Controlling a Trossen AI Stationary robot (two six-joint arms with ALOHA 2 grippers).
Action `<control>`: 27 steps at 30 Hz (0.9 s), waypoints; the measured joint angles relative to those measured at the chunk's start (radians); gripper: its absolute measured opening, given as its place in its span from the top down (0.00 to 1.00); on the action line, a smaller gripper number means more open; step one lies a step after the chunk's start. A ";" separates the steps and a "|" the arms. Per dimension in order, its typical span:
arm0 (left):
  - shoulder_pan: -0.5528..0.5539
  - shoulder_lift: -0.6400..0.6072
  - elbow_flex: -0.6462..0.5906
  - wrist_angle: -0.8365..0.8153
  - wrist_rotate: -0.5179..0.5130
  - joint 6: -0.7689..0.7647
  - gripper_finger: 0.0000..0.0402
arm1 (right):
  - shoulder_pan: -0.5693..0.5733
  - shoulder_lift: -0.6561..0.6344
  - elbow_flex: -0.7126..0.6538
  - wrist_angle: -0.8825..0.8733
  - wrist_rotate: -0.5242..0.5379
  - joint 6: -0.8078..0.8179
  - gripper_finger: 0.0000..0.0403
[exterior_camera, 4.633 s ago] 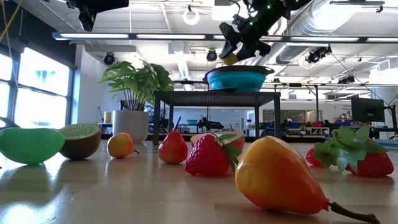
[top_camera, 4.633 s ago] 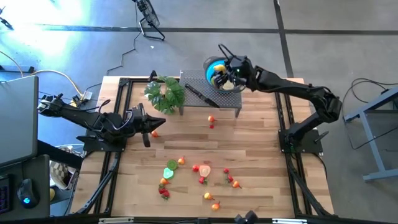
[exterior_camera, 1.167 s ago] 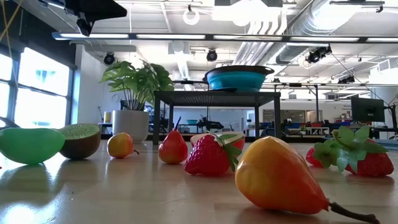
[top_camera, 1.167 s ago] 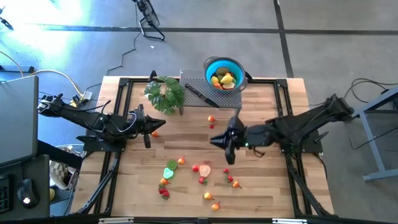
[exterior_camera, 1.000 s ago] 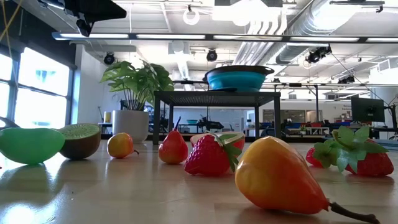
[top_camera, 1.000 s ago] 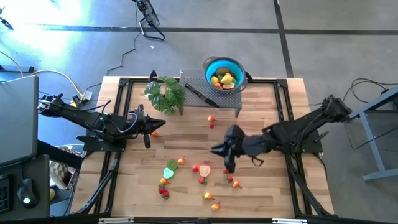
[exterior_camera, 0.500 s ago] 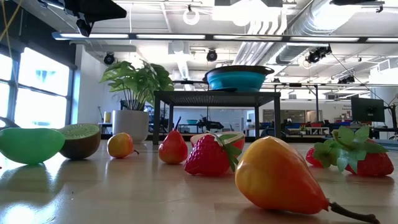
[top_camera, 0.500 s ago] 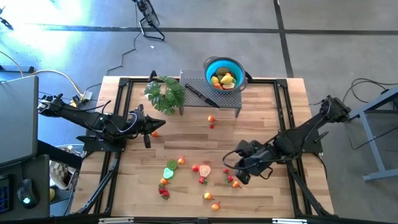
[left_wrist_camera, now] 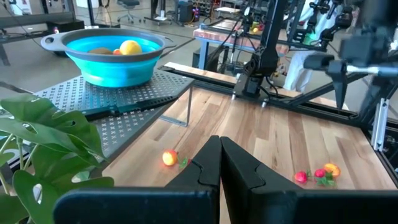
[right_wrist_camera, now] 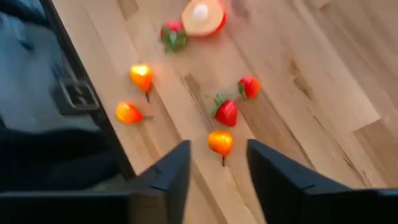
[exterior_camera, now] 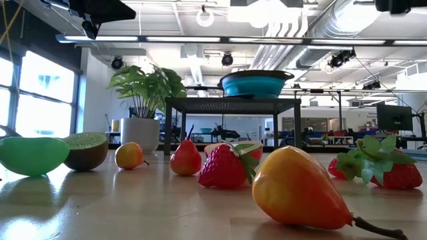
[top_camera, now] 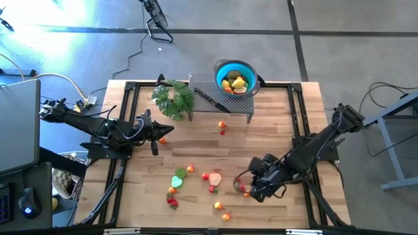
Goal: Pick & Place Fruit
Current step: Put the yellow pear in the blue bowl on the shelf
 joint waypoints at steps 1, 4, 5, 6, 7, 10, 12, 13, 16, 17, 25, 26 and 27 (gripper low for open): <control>0.000 0.000 0.000 0.000 0.000 0.000 1.00 | 0.009 0.017 0.000 0.000 -0.002 -0.016 0.58; 0.000 0.000 0.000 0.000 0.000 0.000 1.00 | 0.029 0.067 0.000 0.005 -0.005 -0.066 0.46; 0.000 0.000 0.000 0.000 0.000 0.000 1.00 | 0.036 0.082 0.000 0.006 -0.008 -0.073 0.43; 0.000 0.000 0.000 0.000 -0.001 0.000 1.00 | 0.042 0.098 0.000 0.006 -0.009 -0.075 0.40; 0.000 0.000 0.000 0.000 -0.002 0.000 1.00 | 0.047 0.114 0.000 0.007 -0.008 -0.076 0.38; 0.000 0.000 0.000 0.000 -0.002 0.000 1.00 | 0.057 0.160 0.000 0.018 -0.002 -0.076 0.34; 0.000 0.000 0.000 0.000 -0.002 0.000 1.00 | 0.065 0.191 0.000 0.026 0.000 -0.077 0.34; 0.000 0.000 0.000 0.000 -0.002 0.000 1.00 | 0.070 0.206 0.000 0.032 -0.001 -0.077 0.34; 0.000 0.000 0.000 0.000 -0.003 0.000 1.00 | 0.079 0.249 0.000 0.070 -0.028 -0.077 0.35; 0.000 0.000 0.000 0.000 -0.003 0.000 1.00 | 0.080 0.261 0.000 0.083 -0.044 -0.077 0.35; 0.000 0.000 0.000 0.000 -0.003 0.000 1.00 | 0.083 0.309 -0.002 0.116 -0.052 -0.089 0.36; 0.000 0.000 0.000 -0.001 -0.004 0.000 1.00 | 0.083 0.309 -0.009 0.120 -0.051 -0.099 0.36; 0.000 0.000 0.000 -0.001 -0.004 0.000 1.00 | 0.083 0.309 -0.015 0.121 -0.050 -0.102 0.36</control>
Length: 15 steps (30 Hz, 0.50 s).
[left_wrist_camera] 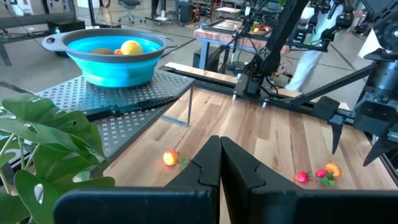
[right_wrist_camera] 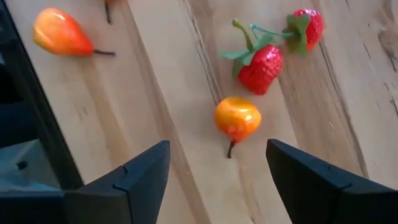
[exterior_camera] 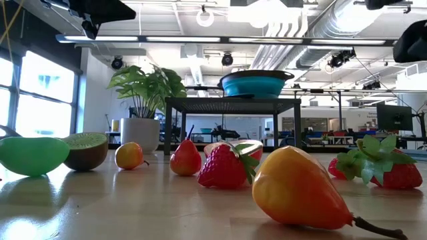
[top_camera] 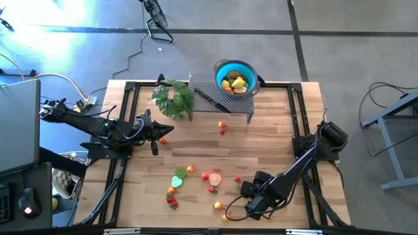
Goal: Pick & Place Fruit
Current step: Put the yellow pear in the blue bowl on the shelf
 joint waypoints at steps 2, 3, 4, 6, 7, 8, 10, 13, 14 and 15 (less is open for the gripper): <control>0.000 0.000 0.000 -0.004 0.000 0.000 1.00 | -0.003 0.000 -0.016 0.002 0.001 -0.001 0.36; 0.000 0.000 0.000 -0.005 0.000 0.000 1.00 | -0.004 0.000 -0.024 0.001 0.000 -0.002 0.36; 0.000 0.000 0.000 -0.009 0.000 0.000 1.00 | -0.006 0.000 -0.033 0.006 0.002 -0.004 0.36; 0.000 0.000 0.000 -0.020 0.000 0.000 1.00 | -0.009 0.000 -0.051 0.028 0.000 -0.014 0.36; 0.000 0.000 0.000 -0.025 0.000 0.000 1.00 | -0.010 0.000 -0.060 0.041 -0.001 -0.025 0.36; 0.000 0.000 0.000 -0.027 -0.001 0.000 1.00 | -0.013 0.000 -0.067 0.051 -0.002 -0.033 0.36; 0.000 0.000 0.000 -0.026 0.000 0.000 1.00 | -0.021 0.000 -0.081 0.077 -0.005 -0.052 0.36; 0.000 0.000 0.000 -0.026 -0.006 0.000 1.00 | -0.034 0.000 -0.090 0.090 -0.009 -0.090 0.36; 0.000 0.000 0.000 -0.026 -0.006 0.000 1.00 | -0.040 0.000 -0.094 0.092 -0.011 -0.104 0.36; 0.000 0.000 0.000 -0.026 -0.007 0.000 1.00 | -0.044 0.000 -0.102 0.100 -0.012 -0.116 0.36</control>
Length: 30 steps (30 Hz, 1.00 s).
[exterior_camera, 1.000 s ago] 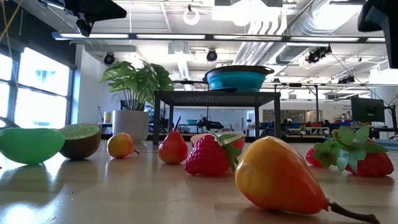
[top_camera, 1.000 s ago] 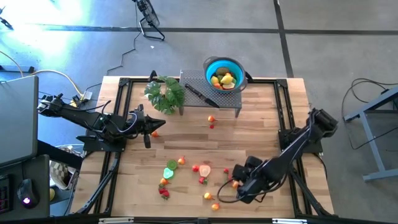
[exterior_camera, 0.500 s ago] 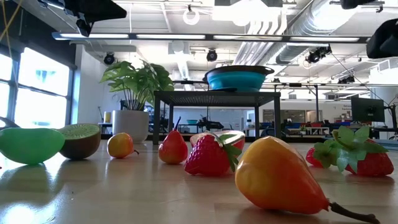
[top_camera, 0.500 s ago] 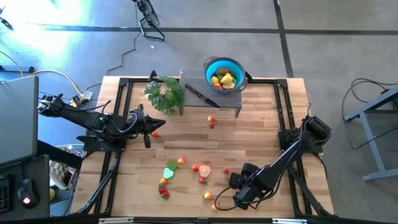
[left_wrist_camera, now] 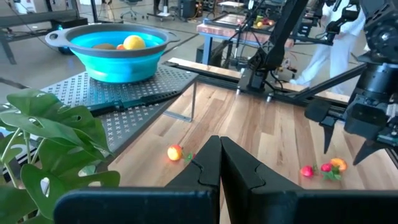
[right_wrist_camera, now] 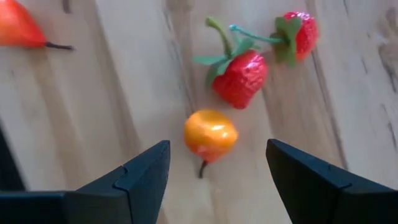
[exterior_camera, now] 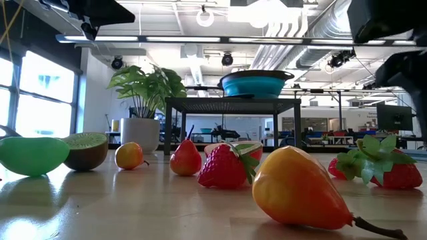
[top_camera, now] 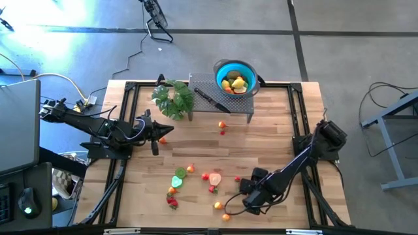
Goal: Pick & Place Fruit
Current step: Put the yellow pear in the blue bowl on the shelf
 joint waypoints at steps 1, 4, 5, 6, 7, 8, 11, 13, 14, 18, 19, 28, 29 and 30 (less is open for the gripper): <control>0.000 0.000 0.000 0.000 -0.002 0.000 1.00 | -0.006 0.000 -0.009 0.014 -0.003 -0.012 0.36; 0.000 0.000 0.000 0.000 -0.002 0.000 1.00 | -0.022 0.000 -0.044 0.073 -0.032 -0.026 0.36; 0.000 0.000 0.000 0.000 -0.002 0.000 1.00 | -0.025 0.000 -0.056 0.089 -0.043 -0.033 0.36; 0.000 0.000 0.000 -0.002 -0.002 0.000 1.00 | -0.025 0.000 -0.067 0.101 -0.047 -0.039 0.36; 0.000 0.000 0.000 -0.003 -0.002 0.000 1.00 | -0.025 0.000 -0.077 0.115 -0.050 -0.039 0.36; 0.000 0.000 0.000 -0.003 -0.002 0.000 1.00 | -0.025 0.000 -0.085 0.130 -0.052 -0.039 0.36; 0.000 0.000 0.000 -0.003 -0.002 0.000 1.00 | -0.024 0.000 -0.100 0.143 -0.052 -0.039 0.36; 0.000 0.000 0.000 -0.003 -0.002 0.000 1.00 | -0.024 0.000 -0.101 0.151 -0.051 -0.039 0.36; 0.000 0.000 0.000 -0.003 -0.002 0.000 1.00 | -0.024 0.000 -0.101 0.153 -0.050 -0.039 0.36; 0.000 0.000 0.000 -0.003 -0.002 0.000 1.00 | -0.024 0.000 -0.101 0.153 -0.041 -0.042 0.36; 0.000 0.000 0.000 -0.003 -0.002 0.000 1.00 | -0.024 0.000 -0.101 0.153 -0.040 -0.042 0.36; 0.000 0.000 0.000 -0.003 -0.001 0.000 1.00 | -0.024 0.000 -0.101 0.152 -0.040 -0.042 0.39; 0.000 0.000 0.000 -0.003 -0.001 0.000 1.00 | -0.024 0.000 -0.101 0.153 -0.041 -0.042 0.40; 0.000 0.000 0.000 -0.003 -0.001 0.000 1.00 | -0.024 0.000 -0.101 0.154 -0.042 -0.042 0.42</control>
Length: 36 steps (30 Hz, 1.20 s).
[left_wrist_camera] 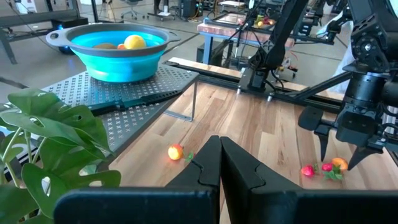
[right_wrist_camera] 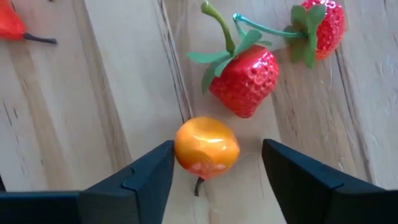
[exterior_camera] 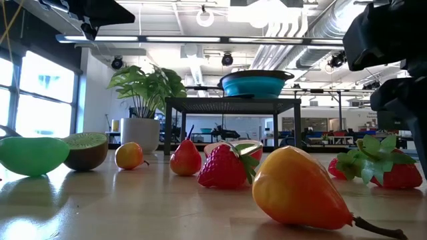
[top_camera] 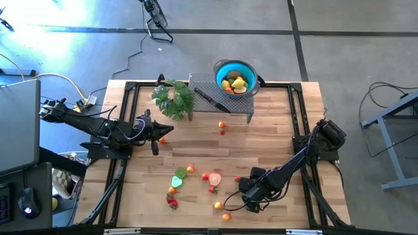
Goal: Pick & Place Fruit
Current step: Put the yellow pear in the blue bowl on the shelf
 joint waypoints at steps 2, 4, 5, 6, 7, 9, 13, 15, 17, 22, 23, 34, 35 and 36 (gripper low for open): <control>0.000 0.000 0.000 0.000 0.000 0.000 1.00 | 0.000 0.000 0.000 0.007 0.000 0.000 0.46; 0.000 0.000 0.000 0.000 0.000 0.000 1.00 | 0.000 0.000 0.000 0.013 0.000 0.000 0.51; 0.000 0.000 0.000 0.000 0.000 0.000 1.00 | 0.000 0.000 0.000 0.018 -0.001 0.000 0.52; 0.000 0.000 0.000 0.000 0.000 0.000 1.00 | 0.001 0.000 0.000 0.023 -0.001 0.000 0.54; 0.000 0.000 0.000 0.000 0.000 0.000 1.00 | 0.001 0.000 0.000 0.028 0.000 0.000 0.56; 0.000 0.000 0.000 0.000 0.000 0.000 1.00 | 0.001 0.000 0.000 0.036 -0.001 0.000 0.59; 0.000 0.000 0.000 0.000 0.000 0.000 1.00 | 0.001 0.000 0.000 0.036 -0.002 0.001 0.64; 0.000 0.000 0.000 0.000 0.000 0.000 1.00 | 0.001 0.000 0.000 0.036 -0.005 0.001 0.66; 0.000 0.000 0.000 0.000 0.001 0.000 1.00 | 0.001 0.000 0.000 0.036 -0.005 0.001 0.67; 0.000 0.000 0.000 0.000 0.001 0.000 1.00 | 0.001 0.000 0.000 0.035 -0.010 0.003 0.67; 0.000 0.000 0.000 0.000 0.001 0.000 1.00 | 0.001 0.000 0.000 0.035 -0.013 0.003 0.67; 0.000 0.000 0.000 0.000 0.004 0.000 1.00 | -0.002 -0.015 0.000 0.035 -0.076 0.008 0.67; 0.000 0.000 0.000 0.000 0.004 0.000 1.00 | -0.006 -0.018 0.000 0.035 -0.085 0.008 0.67; 0.000 0.000 0.000 0.000 0.004 0.000 1.00 | -0.006 -0.021 0.000 0.035 -0.092 0.008 0.67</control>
